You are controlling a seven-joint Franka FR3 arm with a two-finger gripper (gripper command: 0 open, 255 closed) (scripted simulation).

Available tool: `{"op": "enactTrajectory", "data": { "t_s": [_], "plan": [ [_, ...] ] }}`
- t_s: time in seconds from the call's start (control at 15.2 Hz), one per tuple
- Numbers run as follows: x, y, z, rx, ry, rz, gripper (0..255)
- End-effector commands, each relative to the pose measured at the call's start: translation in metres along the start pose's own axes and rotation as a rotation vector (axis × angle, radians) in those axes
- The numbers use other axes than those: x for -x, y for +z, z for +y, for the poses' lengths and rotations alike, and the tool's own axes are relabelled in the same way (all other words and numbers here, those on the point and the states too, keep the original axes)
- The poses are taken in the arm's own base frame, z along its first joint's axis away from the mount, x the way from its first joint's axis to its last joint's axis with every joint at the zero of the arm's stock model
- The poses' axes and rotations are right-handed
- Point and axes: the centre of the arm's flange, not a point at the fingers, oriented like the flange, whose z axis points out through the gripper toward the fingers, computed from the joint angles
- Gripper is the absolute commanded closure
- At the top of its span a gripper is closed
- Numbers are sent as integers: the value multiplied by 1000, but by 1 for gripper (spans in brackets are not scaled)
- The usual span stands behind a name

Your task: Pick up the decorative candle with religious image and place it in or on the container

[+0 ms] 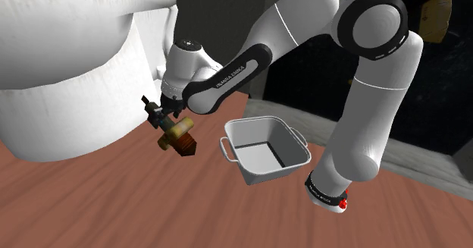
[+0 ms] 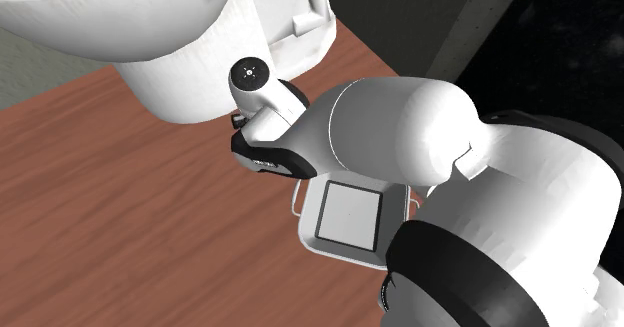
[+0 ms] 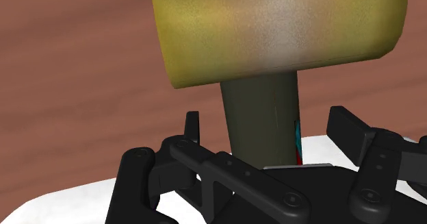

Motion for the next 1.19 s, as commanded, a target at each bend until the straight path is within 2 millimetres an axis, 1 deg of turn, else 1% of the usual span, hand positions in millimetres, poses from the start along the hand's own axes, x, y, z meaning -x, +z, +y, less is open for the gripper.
{"op": "enactTrajectory", "data": {
  "t_s": [0.0,0.53,0.59,1.12],
  "plan": [
    [0,13,0,0,0,0,0],
    [0,13,0,0,0,0,0],
    [0,13,0,0,0,0,255],
    [0,13,0,0,0,0,255]
  ]
}}
